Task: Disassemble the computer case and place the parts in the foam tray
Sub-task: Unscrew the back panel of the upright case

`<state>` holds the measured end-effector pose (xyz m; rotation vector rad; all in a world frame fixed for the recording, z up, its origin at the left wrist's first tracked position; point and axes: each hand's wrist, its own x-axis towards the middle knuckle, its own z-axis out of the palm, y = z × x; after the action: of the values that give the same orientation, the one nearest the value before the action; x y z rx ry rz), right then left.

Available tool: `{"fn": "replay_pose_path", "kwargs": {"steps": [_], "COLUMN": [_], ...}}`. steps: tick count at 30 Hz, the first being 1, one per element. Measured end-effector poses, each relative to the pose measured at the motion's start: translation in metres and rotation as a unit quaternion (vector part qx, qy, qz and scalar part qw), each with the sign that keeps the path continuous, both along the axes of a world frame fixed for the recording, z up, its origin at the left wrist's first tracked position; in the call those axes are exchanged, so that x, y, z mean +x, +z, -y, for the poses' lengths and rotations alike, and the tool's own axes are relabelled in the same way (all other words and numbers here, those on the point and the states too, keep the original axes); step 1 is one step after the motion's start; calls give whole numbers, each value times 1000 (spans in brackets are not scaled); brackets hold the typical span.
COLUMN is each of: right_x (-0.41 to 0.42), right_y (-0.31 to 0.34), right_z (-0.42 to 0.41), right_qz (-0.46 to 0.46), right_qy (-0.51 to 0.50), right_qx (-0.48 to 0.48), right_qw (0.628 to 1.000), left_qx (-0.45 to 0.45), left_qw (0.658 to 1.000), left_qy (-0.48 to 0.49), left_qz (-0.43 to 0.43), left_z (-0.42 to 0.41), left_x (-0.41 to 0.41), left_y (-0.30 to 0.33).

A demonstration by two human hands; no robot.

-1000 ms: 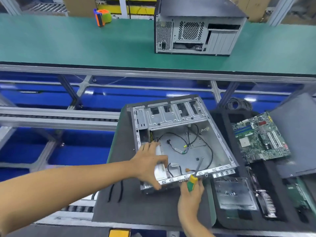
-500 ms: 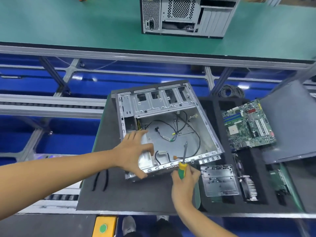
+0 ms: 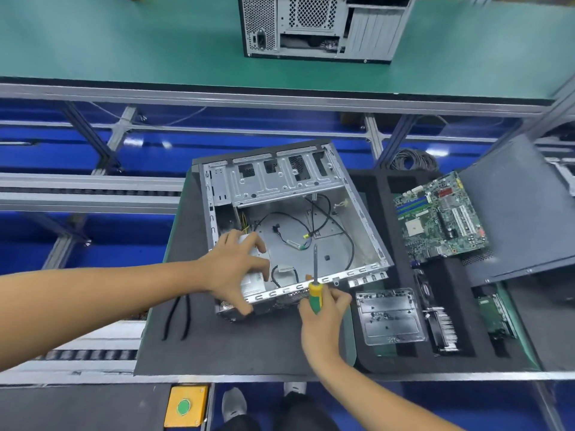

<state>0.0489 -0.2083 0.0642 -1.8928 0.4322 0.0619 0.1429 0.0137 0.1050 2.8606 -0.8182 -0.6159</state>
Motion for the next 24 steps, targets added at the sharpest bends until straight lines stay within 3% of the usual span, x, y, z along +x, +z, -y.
{"fn": "replay_pose_path", "kwargs": {"steps": [16,21,24], "right_x": [24,25,27], "right_y": [0,9,18], "right_z": [-10,-4,-5], "right_qz": [33,-4,9], "right_qy": [123,152,178], "right_qx": [-53,-49,-40], "right_qw": [990,987,983], "left_qx": [20,2,-54], "left_qw": [999,998,998], "left_qy": [-50,-54,-17], "left_qz": [-1,23,38], "left_z": [-39,-49,-60], "left_x": [58,59,55], "left_y": [21,10,9]}}
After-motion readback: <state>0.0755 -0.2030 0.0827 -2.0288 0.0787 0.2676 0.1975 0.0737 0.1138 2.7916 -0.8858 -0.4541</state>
